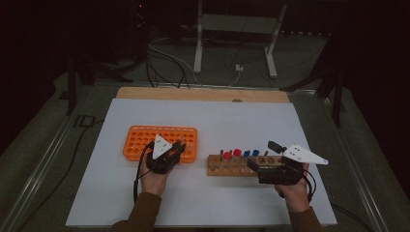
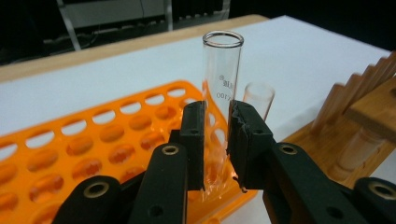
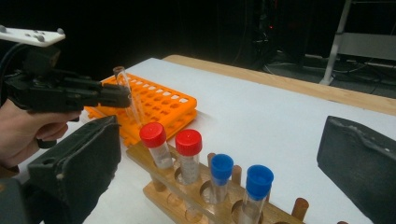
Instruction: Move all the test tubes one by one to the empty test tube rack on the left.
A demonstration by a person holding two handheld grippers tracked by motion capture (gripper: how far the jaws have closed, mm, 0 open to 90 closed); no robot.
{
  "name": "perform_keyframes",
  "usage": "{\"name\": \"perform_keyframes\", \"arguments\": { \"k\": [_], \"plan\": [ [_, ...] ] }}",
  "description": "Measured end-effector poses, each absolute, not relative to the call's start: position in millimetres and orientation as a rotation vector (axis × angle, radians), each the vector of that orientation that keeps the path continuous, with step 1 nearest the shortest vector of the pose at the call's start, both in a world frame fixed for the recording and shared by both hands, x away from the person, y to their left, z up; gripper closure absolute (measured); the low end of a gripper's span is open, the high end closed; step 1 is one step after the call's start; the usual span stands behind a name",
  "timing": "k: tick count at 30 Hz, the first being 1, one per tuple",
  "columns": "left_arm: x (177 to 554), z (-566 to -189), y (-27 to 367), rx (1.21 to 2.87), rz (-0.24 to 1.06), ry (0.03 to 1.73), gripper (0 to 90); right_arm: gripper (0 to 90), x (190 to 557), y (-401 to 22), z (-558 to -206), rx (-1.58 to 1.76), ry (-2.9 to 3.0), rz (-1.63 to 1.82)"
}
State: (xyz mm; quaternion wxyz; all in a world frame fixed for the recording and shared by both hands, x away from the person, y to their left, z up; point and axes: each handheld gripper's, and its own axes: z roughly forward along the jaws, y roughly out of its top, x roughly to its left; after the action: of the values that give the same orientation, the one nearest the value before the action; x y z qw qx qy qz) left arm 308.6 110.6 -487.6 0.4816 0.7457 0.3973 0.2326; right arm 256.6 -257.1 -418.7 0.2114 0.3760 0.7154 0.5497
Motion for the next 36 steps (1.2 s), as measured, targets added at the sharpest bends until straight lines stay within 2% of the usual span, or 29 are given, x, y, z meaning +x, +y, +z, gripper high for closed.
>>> {"name": "perform_keyframes", "arguments": {
  "k": [20,32,36],
  "plan": [
    [311,-501,106,1.91,0.551,1.0,77.0,0.0,256,-257,-420,1.034,1.998,1.51],
    [309,-500,104,1.93,0.571,0.988,76.9,0.0,257,-259,-420,1.046,1.988,1.512],
    [309,-499,106,1.921,0.542,0.997,75.6,0.0,258,-260,-421,1.051,1.983,1.512]
  ]
}}
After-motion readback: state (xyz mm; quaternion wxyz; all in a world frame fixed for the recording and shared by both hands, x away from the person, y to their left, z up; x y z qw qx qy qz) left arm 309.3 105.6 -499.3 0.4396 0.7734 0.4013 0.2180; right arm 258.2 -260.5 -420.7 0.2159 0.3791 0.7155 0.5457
